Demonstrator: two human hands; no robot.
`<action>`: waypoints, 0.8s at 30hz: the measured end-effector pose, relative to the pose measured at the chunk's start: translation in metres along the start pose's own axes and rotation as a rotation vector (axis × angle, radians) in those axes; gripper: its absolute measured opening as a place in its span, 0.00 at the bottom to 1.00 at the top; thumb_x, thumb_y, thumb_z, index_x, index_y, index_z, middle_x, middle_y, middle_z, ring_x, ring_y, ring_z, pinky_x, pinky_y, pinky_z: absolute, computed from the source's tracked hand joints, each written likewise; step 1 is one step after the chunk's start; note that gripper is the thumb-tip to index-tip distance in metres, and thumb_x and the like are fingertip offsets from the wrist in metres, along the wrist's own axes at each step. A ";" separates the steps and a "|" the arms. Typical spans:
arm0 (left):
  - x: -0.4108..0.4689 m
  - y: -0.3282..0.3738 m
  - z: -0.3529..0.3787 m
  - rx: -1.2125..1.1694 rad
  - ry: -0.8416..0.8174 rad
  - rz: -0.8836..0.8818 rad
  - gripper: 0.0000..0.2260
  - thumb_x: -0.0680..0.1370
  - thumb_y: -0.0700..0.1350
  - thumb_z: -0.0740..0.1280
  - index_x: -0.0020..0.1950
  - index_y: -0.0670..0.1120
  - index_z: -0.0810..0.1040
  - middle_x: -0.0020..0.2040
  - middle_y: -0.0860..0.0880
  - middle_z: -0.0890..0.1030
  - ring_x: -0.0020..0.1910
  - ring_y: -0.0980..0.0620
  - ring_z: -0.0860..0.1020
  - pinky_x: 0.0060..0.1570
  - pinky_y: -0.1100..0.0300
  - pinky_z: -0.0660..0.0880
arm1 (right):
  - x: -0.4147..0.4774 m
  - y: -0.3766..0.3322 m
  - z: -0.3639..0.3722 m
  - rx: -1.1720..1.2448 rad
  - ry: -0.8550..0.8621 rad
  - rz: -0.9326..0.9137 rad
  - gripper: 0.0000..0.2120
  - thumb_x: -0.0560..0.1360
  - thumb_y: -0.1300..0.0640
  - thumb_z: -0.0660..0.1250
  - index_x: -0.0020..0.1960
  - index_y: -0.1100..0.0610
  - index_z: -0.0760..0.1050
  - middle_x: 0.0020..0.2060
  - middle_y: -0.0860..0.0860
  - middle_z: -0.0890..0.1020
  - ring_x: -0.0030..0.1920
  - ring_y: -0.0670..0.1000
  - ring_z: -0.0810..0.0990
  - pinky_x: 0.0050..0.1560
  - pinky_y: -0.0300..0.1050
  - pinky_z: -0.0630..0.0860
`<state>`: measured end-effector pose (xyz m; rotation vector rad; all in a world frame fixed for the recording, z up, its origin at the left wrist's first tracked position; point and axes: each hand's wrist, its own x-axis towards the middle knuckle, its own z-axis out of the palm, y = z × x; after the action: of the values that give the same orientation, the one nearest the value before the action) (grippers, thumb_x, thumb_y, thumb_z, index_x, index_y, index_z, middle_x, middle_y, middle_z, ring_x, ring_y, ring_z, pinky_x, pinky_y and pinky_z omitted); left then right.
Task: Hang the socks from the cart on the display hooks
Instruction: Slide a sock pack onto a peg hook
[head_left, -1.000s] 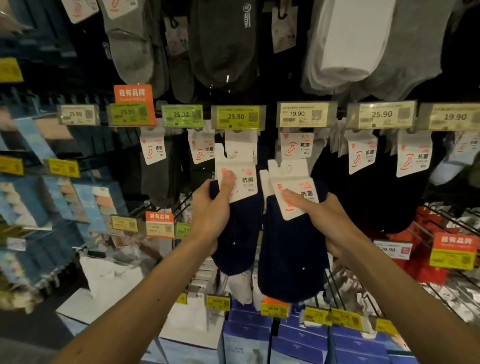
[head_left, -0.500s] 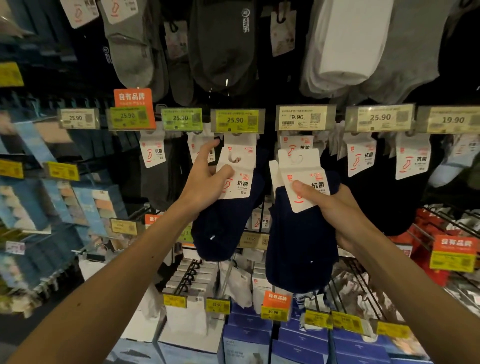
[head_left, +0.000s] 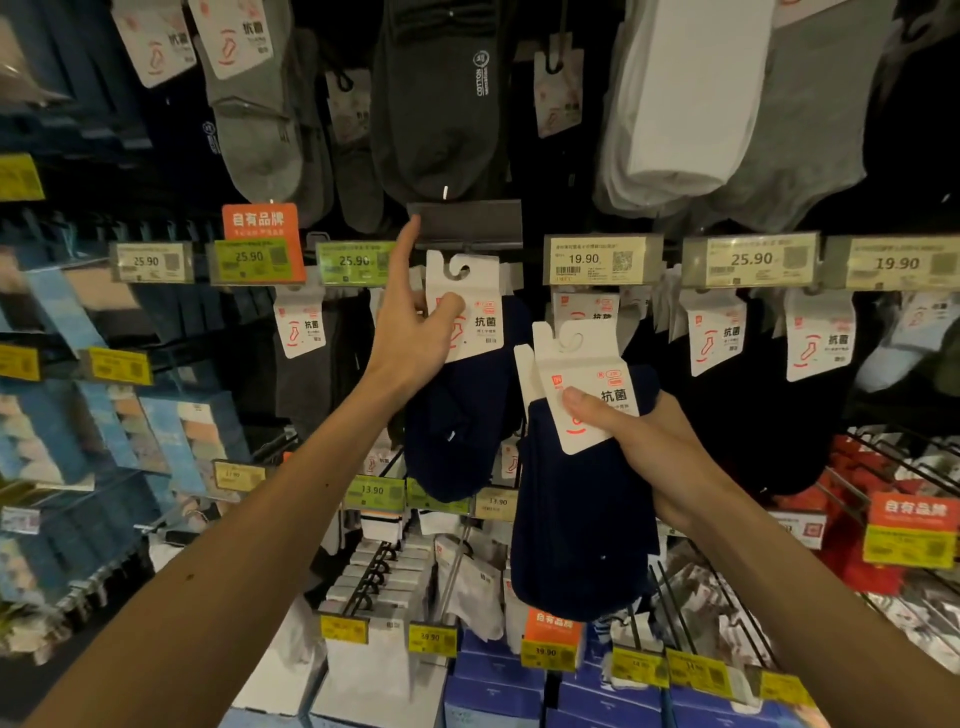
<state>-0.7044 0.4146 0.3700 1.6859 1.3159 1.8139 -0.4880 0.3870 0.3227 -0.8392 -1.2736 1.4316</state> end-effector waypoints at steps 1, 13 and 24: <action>0.004 -0.003 0.000 0.016 0.004 0.009 0.34 0.80 0.32 0.62 0.80 0.55 0.53 0.50 0.63 0.81 0.40 0.54 0.84 0.37 0.62 0.80 | 0.000 0.000 0.000 0.002 -0.001 0.002 0.16 0.68 0.54 0.76 0.55 0.55 0.82 0.46 0.51 0.88 0.48 0.50 0.87 0.44 0.42 0.82; 0.012 -0.037 0.004 0.182 -0.039 0.137 0.40 0.80 0.34 0.65 0.82 0.54 0.44 0.41 0.76 0.77 0.36 0.44 0.81 0.38 0.50 0.81 | 0.005 0.003 -0.005 0.016 0.019 0.027 0.09 0.72 0.57 0.75 0.52 0.55 0.82 0.45 0.51 0.88 0.45 0.49 0.87 0.38 0.38 0.81; 0.002 -0.036 0.007 0.376 0.010 0.114 0.44 0.77 0.39 0.71 0.81 0.55 0.43 0.59 0.46 0.76 0.56 0.51 0.76 0.57 0.63 0.73 | 0.004 0.003 -0.012 0.008 -0.002 0.026 0.10 0.72 0.56 0.74 0.53 0.55 0.82 0.46 0.51 0.88 0.47 0.50 0.87 0.40 0.39 0.81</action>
<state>-0.7107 0.4371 0.3419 1.9774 1.6800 1.7154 -0.4784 0.3945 0.3178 -0.8526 -1.2617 1.4573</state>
